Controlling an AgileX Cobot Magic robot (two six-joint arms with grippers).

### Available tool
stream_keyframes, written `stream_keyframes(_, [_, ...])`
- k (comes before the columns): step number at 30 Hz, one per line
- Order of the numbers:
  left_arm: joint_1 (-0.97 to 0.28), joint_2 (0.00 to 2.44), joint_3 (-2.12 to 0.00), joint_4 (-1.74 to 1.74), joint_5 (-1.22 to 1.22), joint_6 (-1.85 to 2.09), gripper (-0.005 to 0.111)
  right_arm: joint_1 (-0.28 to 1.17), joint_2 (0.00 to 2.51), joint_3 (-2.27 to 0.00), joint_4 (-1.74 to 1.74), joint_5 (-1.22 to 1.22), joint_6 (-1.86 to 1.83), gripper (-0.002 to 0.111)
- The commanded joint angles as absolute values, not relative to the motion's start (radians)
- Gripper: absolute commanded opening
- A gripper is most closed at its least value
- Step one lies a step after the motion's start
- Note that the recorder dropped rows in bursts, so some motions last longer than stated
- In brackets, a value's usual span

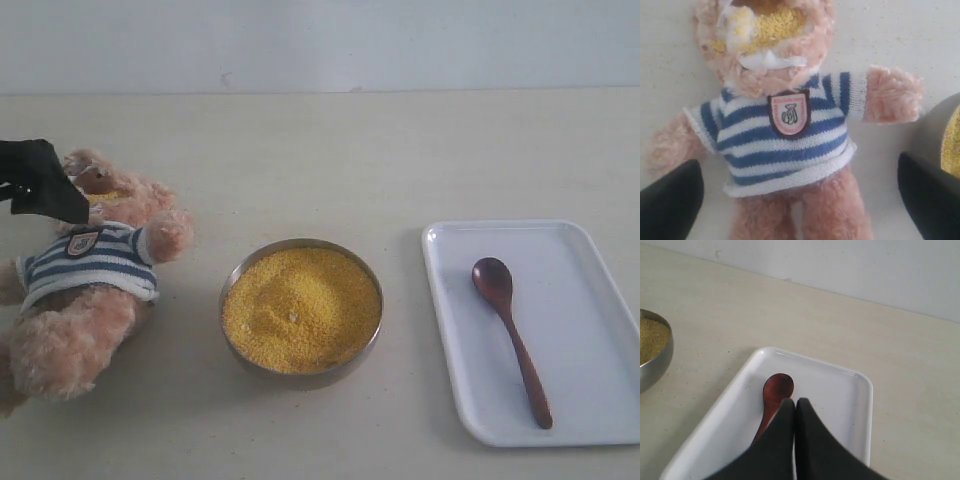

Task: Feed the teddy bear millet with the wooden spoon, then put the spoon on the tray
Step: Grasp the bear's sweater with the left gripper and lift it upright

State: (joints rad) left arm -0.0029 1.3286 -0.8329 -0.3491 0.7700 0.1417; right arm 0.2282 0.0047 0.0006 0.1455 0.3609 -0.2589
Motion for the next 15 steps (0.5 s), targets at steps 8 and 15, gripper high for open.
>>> stream_keyframes(8, [-0.071, 1.561, -0.826, -0.386, 0.729, 0.193, 0.106, 0.229, 0.000, 0.000, 0.146, 0.356, -0.254, 0.000])
stream_keyframes(15, [-0.126, 1.662, -0.826, -0.314, 0.721, 0.154, 0.106, 0.229, 0.000, 0.000, 0.146, 0.356, -0.254, 0.000])
